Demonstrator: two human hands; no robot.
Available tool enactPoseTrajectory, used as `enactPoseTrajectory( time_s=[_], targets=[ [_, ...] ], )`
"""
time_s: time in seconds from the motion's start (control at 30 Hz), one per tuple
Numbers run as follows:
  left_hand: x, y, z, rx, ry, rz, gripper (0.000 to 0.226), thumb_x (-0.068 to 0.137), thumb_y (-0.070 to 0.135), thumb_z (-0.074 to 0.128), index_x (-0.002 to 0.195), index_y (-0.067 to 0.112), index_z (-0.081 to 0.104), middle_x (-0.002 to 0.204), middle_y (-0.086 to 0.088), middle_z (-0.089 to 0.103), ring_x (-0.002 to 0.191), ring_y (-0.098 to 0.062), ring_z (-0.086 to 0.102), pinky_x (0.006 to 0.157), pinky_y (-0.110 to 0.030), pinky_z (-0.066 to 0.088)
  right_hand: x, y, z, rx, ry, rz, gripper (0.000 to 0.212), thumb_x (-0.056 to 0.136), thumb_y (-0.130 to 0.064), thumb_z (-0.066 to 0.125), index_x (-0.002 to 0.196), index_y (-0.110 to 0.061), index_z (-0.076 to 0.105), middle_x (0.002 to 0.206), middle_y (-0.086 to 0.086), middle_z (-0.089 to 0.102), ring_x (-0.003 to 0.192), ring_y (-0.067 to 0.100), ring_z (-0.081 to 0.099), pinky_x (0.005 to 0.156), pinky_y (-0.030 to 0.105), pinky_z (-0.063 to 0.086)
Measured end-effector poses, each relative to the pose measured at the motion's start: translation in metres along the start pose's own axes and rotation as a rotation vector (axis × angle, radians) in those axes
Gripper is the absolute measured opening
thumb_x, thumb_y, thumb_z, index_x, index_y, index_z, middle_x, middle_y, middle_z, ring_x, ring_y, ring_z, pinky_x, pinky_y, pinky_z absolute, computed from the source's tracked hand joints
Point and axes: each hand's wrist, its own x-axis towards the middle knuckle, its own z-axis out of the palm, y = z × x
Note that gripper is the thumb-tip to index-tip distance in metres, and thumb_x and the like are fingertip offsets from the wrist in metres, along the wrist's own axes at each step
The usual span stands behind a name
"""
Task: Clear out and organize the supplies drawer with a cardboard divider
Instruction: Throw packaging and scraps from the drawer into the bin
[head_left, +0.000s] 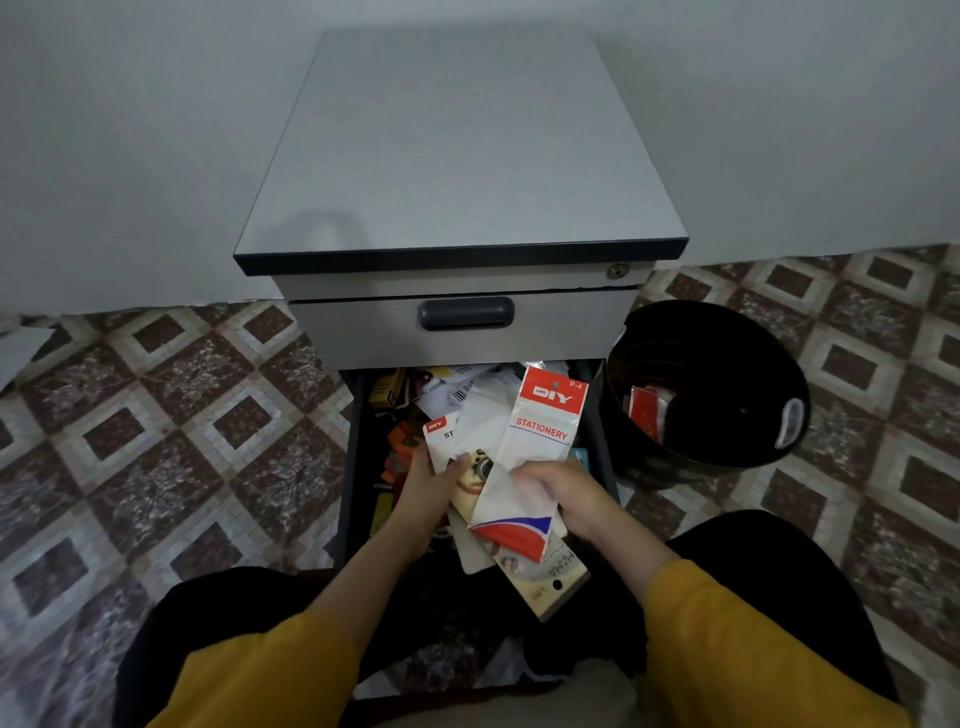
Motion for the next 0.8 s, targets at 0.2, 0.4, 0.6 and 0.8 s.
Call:
enactPoseTrajectory(
  time_s=[0.2, 0.4, 0.6, 0.8],
  targets=[
    [-0.029, 0.010, 0.022, 0.050, -0.014, 0.107, 0.027, 0.091, 0.009, 0.056, 0.117, 0.014, 0.048, 0.109, -0.010, 0.065, 0.094, -0.024, 0.065, 0.074, -0.035, 0.054, -0.032, -0.011, -0.019, -0.009, -0.015, -0.069, 0.026, 0.082, 0.013, 0.056, 0.098, -0.007, 0.060, 0.098, 0.015, 0.066, 0.085, 0.029, 0.064, 0.068, 0.037, 0.054],
    [-0.054, 0.023, 0.053, 0.059, -0.100, 0.171, 0.027, 0.092, 0.011, 0.055, 0.116, 0.018, 0.045, 0.102, -0.008, 0.067, 0.085, -0.021, 0.068, 0.066, -0.029, 0.054, -0.061, -0.023, -0.047, -0.036, 0.030, -0.096, 0.036, 0.081, 0.007, 0.061, 0.116, -0.002, 0.057, 0.113, 0.022, 0.064, 0.102, 0.040, 0.062, 0.090, 0.053, 0.050],
    [-0.068, 0.034, 0.094, 0.124, -0.221, 0.194, 0.027, 0.091, 0.015, 0.056, 0.117, 0.014, 0.046, 0.102, -0.011, 0.069, 0.086, -0.024, 0.069, 0.074, -0.038, 0.057, -0.085, -0.038, -0.087, -0.019, 0.083, -0.145, 0.032, 0.083, 0.006, 0.060, 0.113, -0.005, 0.057, 0.112, 0.021, 0.064, 0.101, 0.038, 0.063, 0.088, 0.051, 0.051],
    [-0.066, 0.047, 0.134, 0.172, -0.293, 0.201, 0.017, 0.087, 0.011, 0.063, 0.095, 0.019, 0.050, 0.087, 0.001, 0.066, 0.072, -0.012, 0.066, 0.056, -0.024, 0.052, -0.096, -0.055, -0.125, 0.086, 0.127, -0.213, 0.024, 0.084, 0.009, 0.057, 0.101, -0.008, 0.058, 0.096, 0.014, 0.066, 0.084, 0.029, 0.065, 0.068, 0.037, 0.054]
  ],
)
